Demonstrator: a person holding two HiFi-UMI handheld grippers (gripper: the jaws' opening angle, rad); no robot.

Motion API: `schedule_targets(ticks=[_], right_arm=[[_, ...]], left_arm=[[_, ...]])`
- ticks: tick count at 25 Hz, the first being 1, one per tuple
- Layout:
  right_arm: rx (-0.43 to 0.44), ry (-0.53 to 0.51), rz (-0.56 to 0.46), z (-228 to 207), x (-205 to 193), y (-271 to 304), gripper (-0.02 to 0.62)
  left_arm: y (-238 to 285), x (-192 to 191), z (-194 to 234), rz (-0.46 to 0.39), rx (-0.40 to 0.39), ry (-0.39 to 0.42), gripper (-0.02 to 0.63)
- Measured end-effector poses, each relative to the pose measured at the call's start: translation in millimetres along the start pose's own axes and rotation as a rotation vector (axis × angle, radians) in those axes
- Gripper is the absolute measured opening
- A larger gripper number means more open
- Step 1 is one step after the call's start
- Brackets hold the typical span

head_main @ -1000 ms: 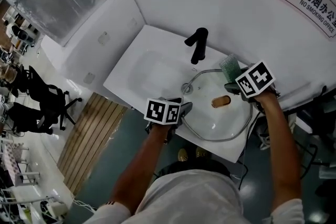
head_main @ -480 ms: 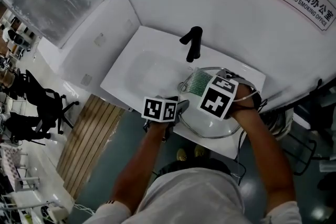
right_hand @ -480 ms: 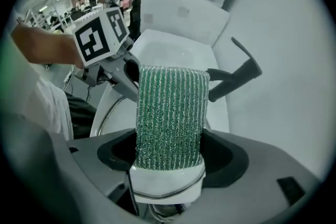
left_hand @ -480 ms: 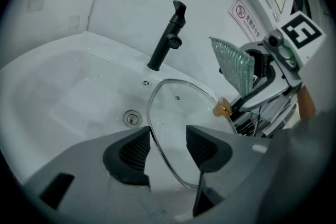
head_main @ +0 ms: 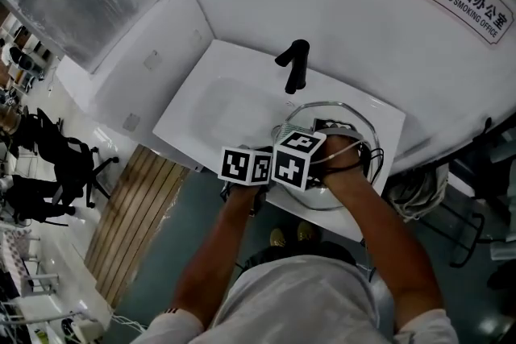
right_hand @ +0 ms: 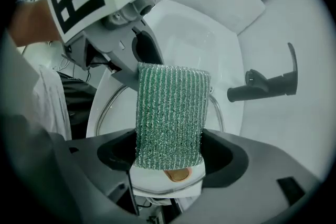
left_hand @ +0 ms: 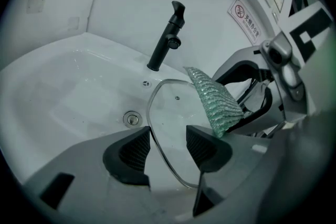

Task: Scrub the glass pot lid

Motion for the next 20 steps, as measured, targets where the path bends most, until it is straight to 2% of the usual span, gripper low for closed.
schedule_targets(ticks=[4,8,15,20], right_arm=[[-0.019,0.018,-0.022,-1.3,0.6,2.6,0.348],[-0.006,0.069,-0.092,-3.9,-4.1,-0.3,0.348],[0.124,0.293,-0.292,-16.0,-30.7,-10.7,0.348],[0.194,0.470,-0.363,-26.7,-66.4,-1.9,0.348]], left_arm=[[-0.1,-0.2,0.4,-0.001,0.002,-0.001,0.227],[1.1,-0.5,0.5,-0.002,0.003,-0.002,0.227],[0.1,-1.3,0.3,-0.002,0.009,0.000,0.227],[-0.1,-1.4,0.3,-0.003,0.010,-0.001,0.229]])
Point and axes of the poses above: the fingertips, and each gripper's own axes: y forward along the fingers, z to its left, x out of its top, the point moved 2 cm from there along -y, backward along the fingers, and after that the axes turned 3 degrees about z, right-handed, at the moved point
